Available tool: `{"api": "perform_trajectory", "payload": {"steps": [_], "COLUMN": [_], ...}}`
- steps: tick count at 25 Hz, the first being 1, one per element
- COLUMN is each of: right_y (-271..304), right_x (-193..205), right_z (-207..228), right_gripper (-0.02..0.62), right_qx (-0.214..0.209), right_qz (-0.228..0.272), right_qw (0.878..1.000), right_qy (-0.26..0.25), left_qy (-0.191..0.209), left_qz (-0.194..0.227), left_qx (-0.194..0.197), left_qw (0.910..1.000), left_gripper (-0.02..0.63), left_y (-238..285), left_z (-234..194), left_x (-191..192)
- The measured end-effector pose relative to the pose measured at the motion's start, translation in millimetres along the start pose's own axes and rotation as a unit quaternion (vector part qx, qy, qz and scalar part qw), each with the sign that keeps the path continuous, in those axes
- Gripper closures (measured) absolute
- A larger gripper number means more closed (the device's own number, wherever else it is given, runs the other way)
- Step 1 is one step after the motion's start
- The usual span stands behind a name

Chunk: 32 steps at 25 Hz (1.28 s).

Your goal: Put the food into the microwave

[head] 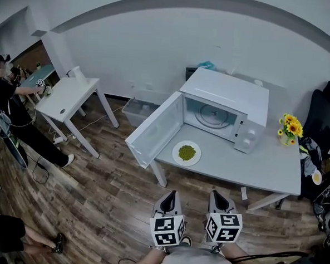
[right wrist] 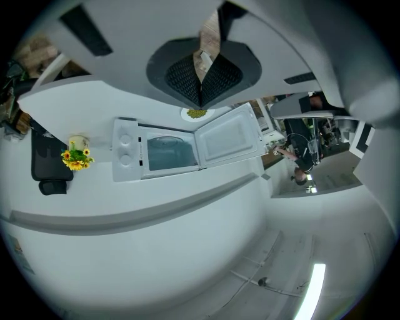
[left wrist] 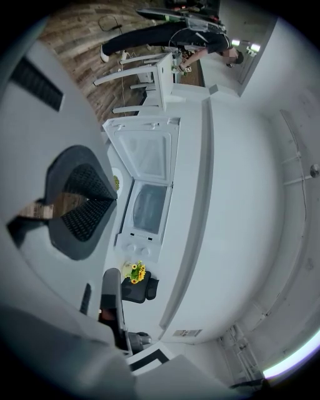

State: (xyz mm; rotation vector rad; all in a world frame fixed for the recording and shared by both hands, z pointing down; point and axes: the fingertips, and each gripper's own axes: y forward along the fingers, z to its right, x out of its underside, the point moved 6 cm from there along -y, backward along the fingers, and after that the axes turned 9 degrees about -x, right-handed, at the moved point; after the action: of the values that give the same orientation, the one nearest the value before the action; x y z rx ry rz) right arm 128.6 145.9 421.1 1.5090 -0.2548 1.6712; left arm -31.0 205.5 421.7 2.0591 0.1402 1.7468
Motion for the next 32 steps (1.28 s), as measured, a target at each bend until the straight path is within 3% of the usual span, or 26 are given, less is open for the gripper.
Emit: {"api": "perform_trajectory", "payload": {"steps": [17, 32], "right_y": [19.2, 66.8], "right_x": [-4.4, -31.4], "right_z": [29.6, 46.1], "right_gripper": [0.580, 0.580], "right_qx": [0.021, 0.034], "right_qz": [-0.002, 0.010], "right_qw": [1.000, 0.999], "right_qy": [0.012, 0.014], "left_qy": [0.005, 0.009], "left_qz": [-0.008, 0.000], "left_qx": [0.010, 0.025], "left_qw": [0.9999, 0.9996], "left_gripper": [0.604, 0.604], "left_y": [39.2, 98.3], "left_z": [7.6, 0.2], "left_x": [-5.6, -31.6]}}
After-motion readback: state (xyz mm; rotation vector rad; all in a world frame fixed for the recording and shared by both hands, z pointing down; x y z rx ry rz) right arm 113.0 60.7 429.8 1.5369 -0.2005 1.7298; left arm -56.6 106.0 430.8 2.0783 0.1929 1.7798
